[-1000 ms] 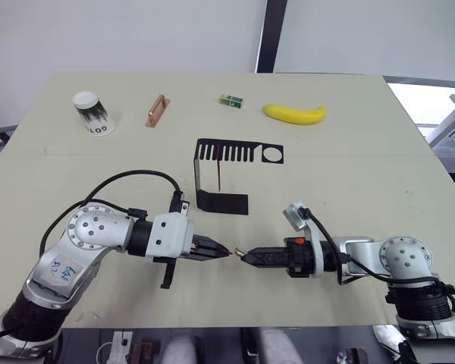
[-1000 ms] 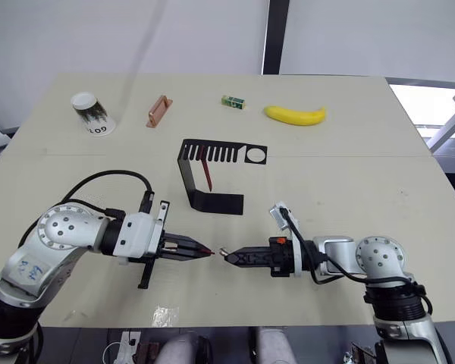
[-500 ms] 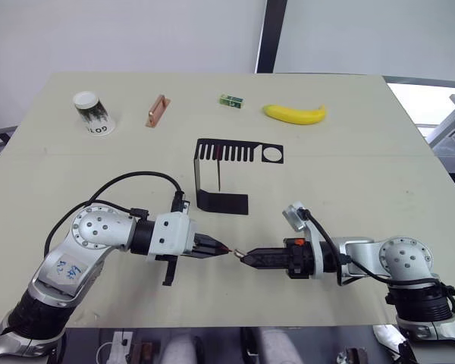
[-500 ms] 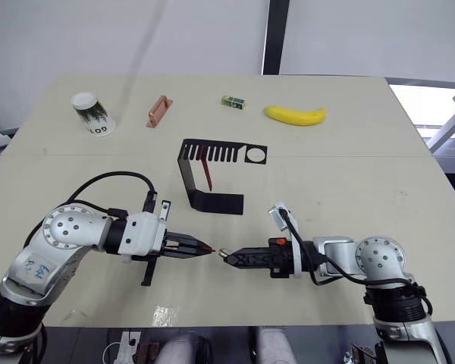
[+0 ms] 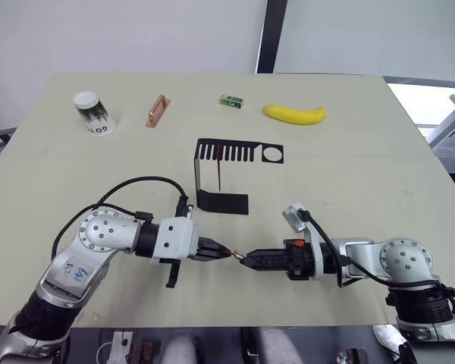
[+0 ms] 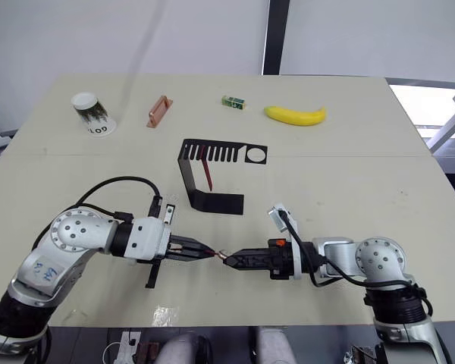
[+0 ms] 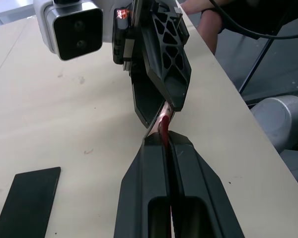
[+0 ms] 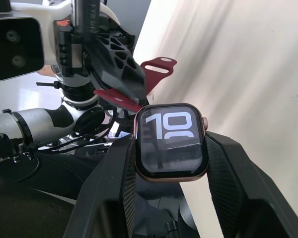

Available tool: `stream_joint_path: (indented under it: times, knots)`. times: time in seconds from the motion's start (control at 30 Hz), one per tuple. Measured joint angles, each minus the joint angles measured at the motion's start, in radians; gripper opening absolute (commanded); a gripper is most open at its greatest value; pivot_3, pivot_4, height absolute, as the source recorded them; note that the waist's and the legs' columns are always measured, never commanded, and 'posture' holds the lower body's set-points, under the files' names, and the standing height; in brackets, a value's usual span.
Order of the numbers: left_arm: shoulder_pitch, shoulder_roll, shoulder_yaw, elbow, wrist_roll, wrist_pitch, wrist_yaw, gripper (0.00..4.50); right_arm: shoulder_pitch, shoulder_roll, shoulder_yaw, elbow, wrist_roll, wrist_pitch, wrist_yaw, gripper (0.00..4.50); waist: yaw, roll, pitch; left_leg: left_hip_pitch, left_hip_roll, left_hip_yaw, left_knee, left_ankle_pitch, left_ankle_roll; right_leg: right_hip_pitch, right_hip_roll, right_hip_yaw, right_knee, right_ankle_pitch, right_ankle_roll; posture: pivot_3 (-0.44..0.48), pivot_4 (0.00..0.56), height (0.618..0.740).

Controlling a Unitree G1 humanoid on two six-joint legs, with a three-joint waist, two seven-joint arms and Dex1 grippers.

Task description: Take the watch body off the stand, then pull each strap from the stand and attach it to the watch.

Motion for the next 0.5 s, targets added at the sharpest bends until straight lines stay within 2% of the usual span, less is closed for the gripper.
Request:
stream_joint_path:
  times: [0.5]
  knots:
    - [0.008,-0.006,-0.004,0.001,0.008,-0.013,0.003,0.00,0.004,0.000,-0.001,-0.001,-0.001,0.000,0.000,1.51,0.000,0.000,0.000,0.000,0.000,0.000,0.002,0.000,0.000,0.000,0.000,0.000,0.002,0.000,0.000,0.000,0.150,0.738]
